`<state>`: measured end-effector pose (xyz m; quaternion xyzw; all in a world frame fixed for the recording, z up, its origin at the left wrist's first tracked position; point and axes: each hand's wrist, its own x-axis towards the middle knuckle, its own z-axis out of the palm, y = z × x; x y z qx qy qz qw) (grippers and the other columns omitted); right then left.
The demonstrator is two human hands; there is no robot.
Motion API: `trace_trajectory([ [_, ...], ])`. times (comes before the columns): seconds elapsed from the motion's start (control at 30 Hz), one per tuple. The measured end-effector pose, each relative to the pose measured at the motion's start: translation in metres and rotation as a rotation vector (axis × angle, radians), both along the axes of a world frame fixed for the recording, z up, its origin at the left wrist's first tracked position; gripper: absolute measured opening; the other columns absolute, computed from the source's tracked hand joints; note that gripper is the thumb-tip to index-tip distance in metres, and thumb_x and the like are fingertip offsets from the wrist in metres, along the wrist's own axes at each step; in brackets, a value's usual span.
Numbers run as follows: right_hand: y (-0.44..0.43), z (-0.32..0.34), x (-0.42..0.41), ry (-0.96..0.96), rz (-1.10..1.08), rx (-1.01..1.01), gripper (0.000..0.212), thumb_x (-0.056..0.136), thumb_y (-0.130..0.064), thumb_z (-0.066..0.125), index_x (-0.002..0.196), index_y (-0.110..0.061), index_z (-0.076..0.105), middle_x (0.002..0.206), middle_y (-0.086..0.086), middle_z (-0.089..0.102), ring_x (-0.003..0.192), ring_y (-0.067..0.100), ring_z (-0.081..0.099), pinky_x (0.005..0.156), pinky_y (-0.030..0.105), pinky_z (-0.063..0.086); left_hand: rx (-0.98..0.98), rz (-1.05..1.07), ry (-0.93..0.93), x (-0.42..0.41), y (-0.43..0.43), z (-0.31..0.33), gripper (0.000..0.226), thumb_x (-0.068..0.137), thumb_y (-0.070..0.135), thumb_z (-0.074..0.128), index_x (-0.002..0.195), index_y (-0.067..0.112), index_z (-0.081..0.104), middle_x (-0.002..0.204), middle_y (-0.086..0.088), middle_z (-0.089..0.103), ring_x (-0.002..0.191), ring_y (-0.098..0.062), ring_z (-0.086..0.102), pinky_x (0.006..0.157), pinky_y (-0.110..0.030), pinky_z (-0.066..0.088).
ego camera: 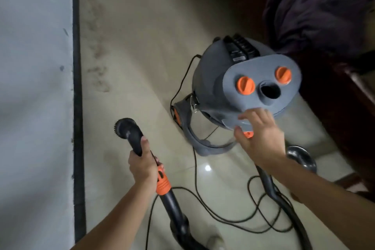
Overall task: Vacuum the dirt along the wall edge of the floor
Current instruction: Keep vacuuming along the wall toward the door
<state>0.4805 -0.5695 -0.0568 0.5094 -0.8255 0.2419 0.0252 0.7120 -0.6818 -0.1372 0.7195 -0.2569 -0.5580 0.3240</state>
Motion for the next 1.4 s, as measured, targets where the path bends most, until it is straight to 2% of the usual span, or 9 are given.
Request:
trace_trajectory([
  [0.07,-0.025,0.031,-0.024,0.071,-0.089,-0.046,0.043,0.083,-0.037,0.061,0.119,-0.014,0.059,0.129,0.009,0.054,0.118,0.028,0.045,0.085,0.045,0.047,-0.021,-0.013,0.011,-0.008,-0.002,0.022,0.046,0.091,0.050,0.059,0.083,0.007,0.044,0.058,-0.015,0.044,0.037,-0.024,0.043,0.043,-0.032,0.045],
  [0.13,-0.049,0.050,-0.044,-0.001,-0.209,0.093,0.067,0.085,-0.047,0.064,0.141,-0.017,0.042,0.155,0.014,0.030,0.143,0.032,0.024,0.107,0.053,0.032,-0.072,-0.030,0.014,-0.018,-0.006,0.039,0.045,0.091,0.049,0.060,0.079,0.008,0.044,0.056,-0.014,0.043,0.034,-0.024,0.042,0.042,-0.032,0.044],
  [0.2,-0.067,0.050,-0.055,-0.093,-0.268,0.332,0.095,0.082,-0.067,0.059,0.154,-0.021,0.018,0.165,0.012,0.003,0.152,0.030,-0.002,0.120,0.050,0.011,-0.106,-0.033,0.017,-0.030,-0.010,0.051,0.045,0.091,0.050,0.059,0.077,0.009,0.044,0.055,-0.014,0.044,0.036,-0.025,0.043,0.041,-0.033,0.045],
  [0.27,-0.075,0.031,-0.057,-0.096,-0.245,0.496,0.110,0.076,-0.083,0.048,0.157,-0.021,0.006,0.165,0.014,-0.006,0.151,0.030,-0.011,0.122,0.049,0.002,-0.092,-0.013,0.044,-0.042,-0.016,0.058,0.046,0.090,0.052,0.058,0.078,0.010,0.045,0.056,-0.014,0.045,0.038,-0.026,0.044,0.041,-0.033,0.046],
  [0.4,-0.079,-0.006,-0.059,-0.028,-0.203,0.463,0.108,0.075,-0.089,0.028,0.158,-0.023,0.003,0.164,0.017,-0.007,0.151,0.033,-0.009,0.123,0.049,0.001,-0.048,0.014,0.079,-0.065,-0.032,0.060,0.048,0.090,0.053,0.059,0.080,0.008,0.047,0.056,-0.012,0.045,0.039,-0.025,0.044,0.045,-0.034,0.049],
  [0.8,-0.230,-0.002,-0.113,-0.027,-0.083,0.503,0.103,0.079,-0.089,0.023,0.157,-0.028,-0.007,0.163,0.014,-0.017,0.150,0.034,-0.017,0.122,0.051,-0.004,0.030,0.043,-0.010,-0.109,-0.102,0.068,0.052,0.088,0.056,0.060,0.082,0.006,0.048,0.055,-0.012,0.047,0.035,-0.026,0.047,0.049,-0.038,0.051],
  [1.07,-0.358,0.000,-0.142,-0.011,-0.049,0.526,0.106,0.075,-0.091,0.021,0.157,-0.029,-0.006,0.164,0.013,-0.015,0.151,0.033,-0.014,0.122,0.053,-0.001,0.043,0.215,0.056,-0.125,-0.213,0.082,0.052,0.089,0.058,0.057,0.075,0.008,0.048,0.051,-0.009,0.049,0.037,-0.027,0.048,0.054,-0.038,0.050],
  [1.23,-0.441,0.000,-0.158,0.011,-0.032,0.539,0.106,0.076,-0.091,0.022,0.157,-0.029,-0.006,0.164,0.013,-0.014,0.151,0.033,-0.013,0.122,0.052,-0.001,0.092,0.258,0.064,-0.135,-0.298,0.069,0.056,0.087,0.060,0.058,0.076,0.006,0.051,0.050,-0.008,0.050,0.043,-0.027,0.050,0.057,-0.044,0.056],
  [1.4,-0.537,0.001,-0.176,0.017,-0.029,0.548,0.106,0.076,-0.091,0.024,0.157,-0.030,-0.006,0.164,0.012,-0.013,0.151,0.032,-0.011,0.122,0.051,0.000,0.149,0.288,0.071,-0.152,-0.389,0.065,0.058,0.086,0.061,0.058,0.079,0.003,0.053,0.049,-0.007,0.050,0.039,-0.025,0.049,0.053,-0.038,0.054],
])
